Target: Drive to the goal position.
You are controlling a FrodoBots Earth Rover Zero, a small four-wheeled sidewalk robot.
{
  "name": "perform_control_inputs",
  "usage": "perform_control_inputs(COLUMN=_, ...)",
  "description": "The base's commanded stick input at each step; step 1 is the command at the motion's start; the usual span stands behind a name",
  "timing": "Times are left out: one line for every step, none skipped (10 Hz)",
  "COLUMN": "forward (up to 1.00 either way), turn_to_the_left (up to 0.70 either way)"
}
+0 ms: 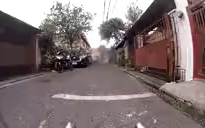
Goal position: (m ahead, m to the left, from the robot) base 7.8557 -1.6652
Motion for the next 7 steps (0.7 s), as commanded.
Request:
perform_control_inputs(forward=0.14, turn_to_the_left=0.0)
perform_control_inputs(forward=0.92, turn_to_the_left=0.0)
perform_control_inputs(forward=0.98, turn_to_the_left=0.0)
perform_control_inputs(forward=1.0, turn_to_the_left=0.04)
perform_control_inputs(forward=1.0, turn_to_the_left=0.35)
perform_control_inputs(forward=1.0, turn_to_the_left=0.4)
perform_control_inputs(forward=1.0, turn_to_the_left=0.4)
